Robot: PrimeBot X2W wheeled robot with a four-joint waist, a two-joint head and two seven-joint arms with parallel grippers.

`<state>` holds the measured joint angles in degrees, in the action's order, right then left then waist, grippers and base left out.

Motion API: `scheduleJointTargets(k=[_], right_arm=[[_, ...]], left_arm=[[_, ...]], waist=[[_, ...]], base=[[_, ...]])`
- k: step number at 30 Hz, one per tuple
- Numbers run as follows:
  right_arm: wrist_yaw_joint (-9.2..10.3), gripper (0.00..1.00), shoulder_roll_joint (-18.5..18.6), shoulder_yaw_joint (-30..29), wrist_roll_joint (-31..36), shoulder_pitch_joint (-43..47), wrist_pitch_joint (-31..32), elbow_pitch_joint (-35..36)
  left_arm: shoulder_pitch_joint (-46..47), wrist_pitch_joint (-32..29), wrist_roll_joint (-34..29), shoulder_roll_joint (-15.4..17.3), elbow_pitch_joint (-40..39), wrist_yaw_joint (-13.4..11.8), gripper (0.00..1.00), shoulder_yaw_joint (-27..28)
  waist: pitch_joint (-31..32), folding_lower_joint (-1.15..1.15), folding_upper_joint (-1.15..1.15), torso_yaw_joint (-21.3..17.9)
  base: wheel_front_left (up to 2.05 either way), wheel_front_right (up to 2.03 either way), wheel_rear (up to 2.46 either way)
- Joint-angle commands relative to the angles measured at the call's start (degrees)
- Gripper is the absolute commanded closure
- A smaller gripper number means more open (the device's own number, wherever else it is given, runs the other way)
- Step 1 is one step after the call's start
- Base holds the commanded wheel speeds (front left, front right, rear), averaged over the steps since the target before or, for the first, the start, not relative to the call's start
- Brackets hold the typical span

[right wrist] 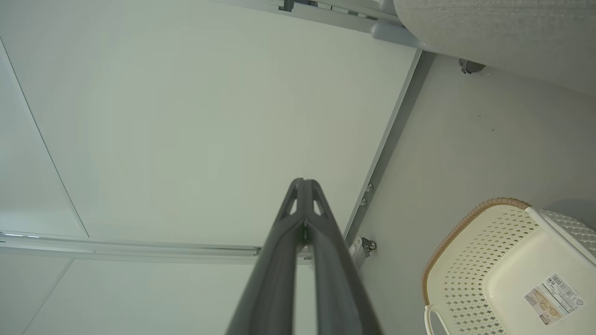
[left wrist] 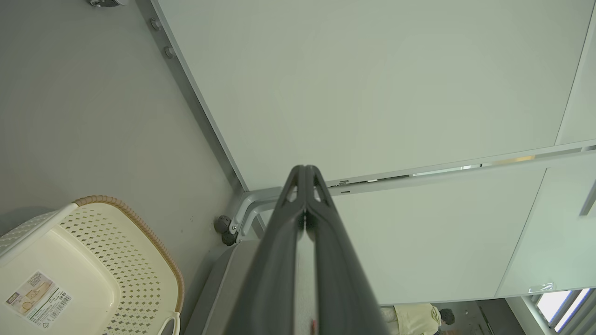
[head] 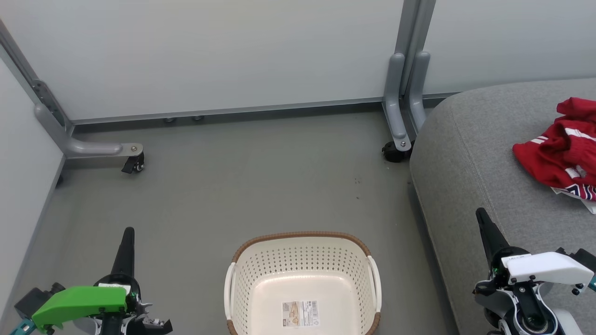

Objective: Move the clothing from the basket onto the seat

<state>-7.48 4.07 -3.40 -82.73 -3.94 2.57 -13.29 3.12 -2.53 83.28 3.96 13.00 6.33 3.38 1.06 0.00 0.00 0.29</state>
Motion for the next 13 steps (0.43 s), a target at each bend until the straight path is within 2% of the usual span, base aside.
scheduleJointTargets(k=[1, 13], right_arm=[[-0.03, 1.0, 0.02, -0.35, -1.36, -1.23, 0.4, -0.03], [-0.02, 1.0, -0.11, -1.15, -6.48, -1.85, 1.85, -0.41]], left_arm=[[1.5, -0.49, 1.37, 0.14, -0.13, 0.41, 1.0, 0.3], [2.67, -1.85, 6.1, 0.02, 0.57, 0.93, 1.0, 1.23]], waist=[[-0.07, 0.0, 0.0, -0.02], [-0.66, 0.0, 0.0, -0.16]], base=[[0.0, 0.0, 0.0], [0.0, 0.0, 0.0]])
